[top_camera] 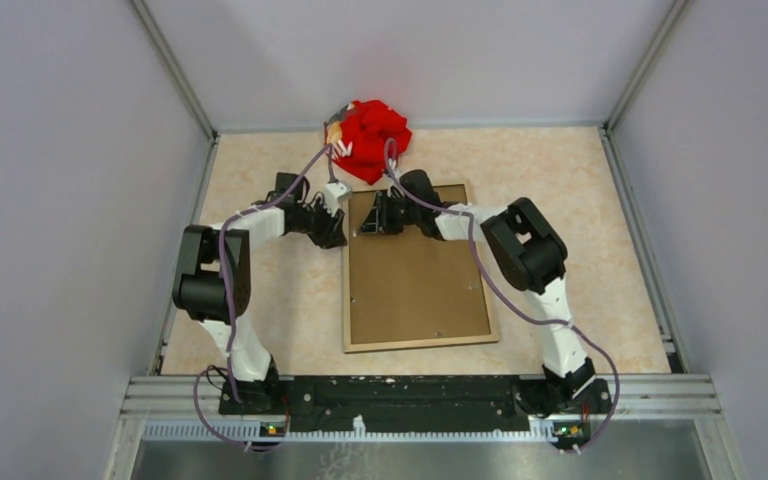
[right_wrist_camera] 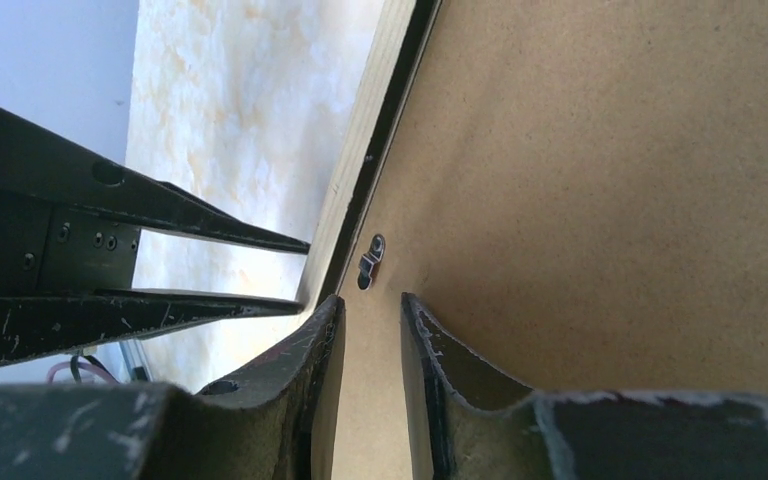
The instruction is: Put the photo into the frame
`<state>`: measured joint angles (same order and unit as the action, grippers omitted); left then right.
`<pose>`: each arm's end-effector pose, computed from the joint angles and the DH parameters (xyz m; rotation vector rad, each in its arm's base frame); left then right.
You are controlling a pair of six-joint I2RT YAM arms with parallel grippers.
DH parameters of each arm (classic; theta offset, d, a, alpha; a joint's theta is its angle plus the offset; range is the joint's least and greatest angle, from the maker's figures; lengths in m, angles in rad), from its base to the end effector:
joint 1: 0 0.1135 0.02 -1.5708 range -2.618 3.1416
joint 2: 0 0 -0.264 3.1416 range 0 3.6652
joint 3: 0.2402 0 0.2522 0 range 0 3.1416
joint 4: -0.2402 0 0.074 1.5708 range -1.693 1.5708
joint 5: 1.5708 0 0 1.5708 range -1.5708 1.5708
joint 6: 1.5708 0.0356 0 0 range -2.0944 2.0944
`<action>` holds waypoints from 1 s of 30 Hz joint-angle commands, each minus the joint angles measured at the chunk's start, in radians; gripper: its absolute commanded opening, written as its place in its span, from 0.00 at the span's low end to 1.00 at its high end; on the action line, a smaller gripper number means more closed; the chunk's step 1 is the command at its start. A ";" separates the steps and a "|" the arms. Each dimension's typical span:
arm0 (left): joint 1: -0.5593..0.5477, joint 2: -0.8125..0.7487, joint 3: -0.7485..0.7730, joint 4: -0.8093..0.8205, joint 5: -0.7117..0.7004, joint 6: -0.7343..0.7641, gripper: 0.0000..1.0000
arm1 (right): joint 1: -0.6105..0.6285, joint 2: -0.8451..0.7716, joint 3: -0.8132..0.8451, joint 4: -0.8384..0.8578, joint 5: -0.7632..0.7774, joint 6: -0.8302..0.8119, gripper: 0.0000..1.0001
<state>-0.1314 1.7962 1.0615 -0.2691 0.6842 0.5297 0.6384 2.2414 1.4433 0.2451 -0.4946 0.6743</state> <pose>0.3495 -0.0689 0.1654 1.0038 2.1663 -0.6921 0.3815 0.3042 0.1315 -0.2842 2.3182 1.2500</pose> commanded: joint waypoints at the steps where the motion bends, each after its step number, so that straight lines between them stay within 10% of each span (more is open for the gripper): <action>1: 0.003 0.020 -0.013 0.027 -0.001 0.003 0.34 | 0.008 0.039 0.050 0.004 -0.009 -0.011 0.27; 30: 0.003 0.012 -0.009 0.014 -0.029 0.015 0.24 | 0.033 0.107 0.124 0.028 -0.082 0.013 0.21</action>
<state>-0.1314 1.7962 1.0603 -0.2619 0.6872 0.5255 0.6590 2.3249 1.5398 0.2653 -0.5533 0.6918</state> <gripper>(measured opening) 0.245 0.210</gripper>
